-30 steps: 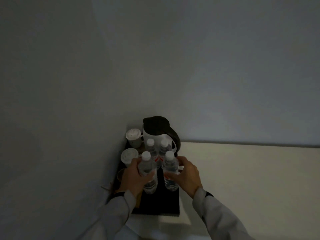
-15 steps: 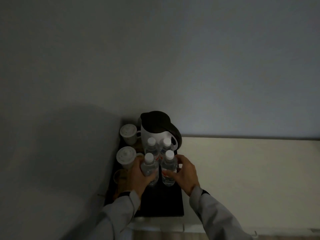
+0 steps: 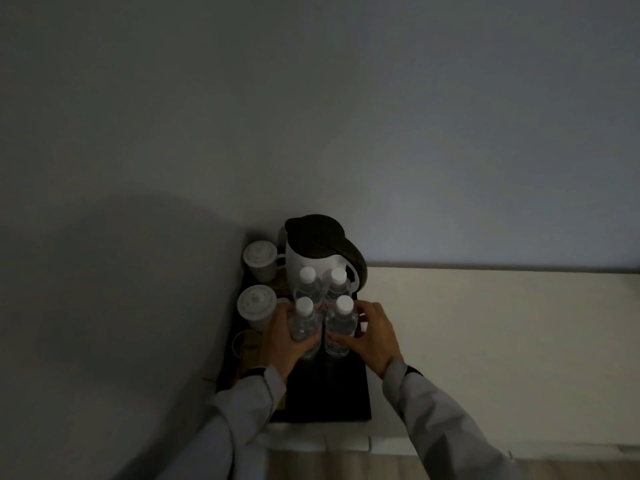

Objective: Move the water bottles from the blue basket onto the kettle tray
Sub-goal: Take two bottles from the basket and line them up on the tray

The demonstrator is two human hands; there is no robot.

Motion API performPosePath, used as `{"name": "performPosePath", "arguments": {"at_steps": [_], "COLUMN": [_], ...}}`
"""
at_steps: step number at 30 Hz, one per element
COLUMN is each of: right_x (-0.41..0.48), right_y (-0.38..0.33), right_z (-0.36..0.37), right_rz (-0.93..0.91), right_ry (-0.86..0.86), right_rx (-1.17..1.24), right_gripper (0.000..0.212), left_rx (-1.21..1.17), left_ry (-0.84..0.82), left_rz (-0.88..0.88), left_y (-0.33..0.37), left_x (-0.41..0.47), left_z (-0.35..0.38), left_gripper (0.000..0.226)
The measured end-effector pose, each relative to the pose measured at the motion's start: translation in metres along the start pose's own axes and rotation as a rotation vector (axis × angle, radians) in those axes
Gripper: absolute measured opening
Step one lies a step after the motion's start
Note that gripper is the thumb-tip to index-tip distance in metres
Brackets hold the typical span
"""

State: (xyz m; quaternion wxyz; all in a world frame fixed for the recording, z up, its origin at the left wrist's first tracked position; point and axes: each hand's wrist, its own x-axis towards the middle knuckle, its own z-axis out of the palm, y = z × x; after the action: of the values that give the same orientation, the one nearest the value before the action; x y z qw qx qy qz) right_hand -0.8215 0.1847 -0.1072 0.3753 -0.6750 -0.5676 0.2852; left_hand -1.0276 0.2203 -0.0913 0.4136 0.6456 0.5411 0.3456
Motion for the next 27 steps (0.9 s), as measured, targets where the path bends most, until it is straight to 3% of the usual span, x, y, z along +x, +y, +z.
{"name": "performPosePath", "arguments": {"at_steps": [8,13,21,24,27], "right_x": [0.0,-0.001,0.0,-0.002,-0.003], "right_y": [-0.006,-0.015,-0.028,-0.029,-0.029], "right_z": [-0.012,-0.022,-0.021,-0.019,-0.018], "right_rz": [0.01,-0.006,0.022,0.029,0.048], "right_ry": [-0.028,0.02,0.013,0.033,0.048], "right_rx": [-0.023,-0.031,-0.045,-0.038,-0.031], "right_gripper": [0.071,0.06,0.049,0.048,0.046], "left_rx": [0.023,0.117,0.202,0.233,0.246], "left_ry": [-0.217,-0.335,-0.241,-0.196,-0.197], "left_rz": [-0.036,-0.02,0.057,0.084,0.096], "left_y": [0.015,0.022,0.021,0.022,0.021], "left_x": [0.016,0.027,0.025,0.022,0.022], "left_z": [-0.031,-0.036,-0.031,-0.026,-0.025], "left_gripper": [0.052,0.056,0.051,0.061,0.053]}}
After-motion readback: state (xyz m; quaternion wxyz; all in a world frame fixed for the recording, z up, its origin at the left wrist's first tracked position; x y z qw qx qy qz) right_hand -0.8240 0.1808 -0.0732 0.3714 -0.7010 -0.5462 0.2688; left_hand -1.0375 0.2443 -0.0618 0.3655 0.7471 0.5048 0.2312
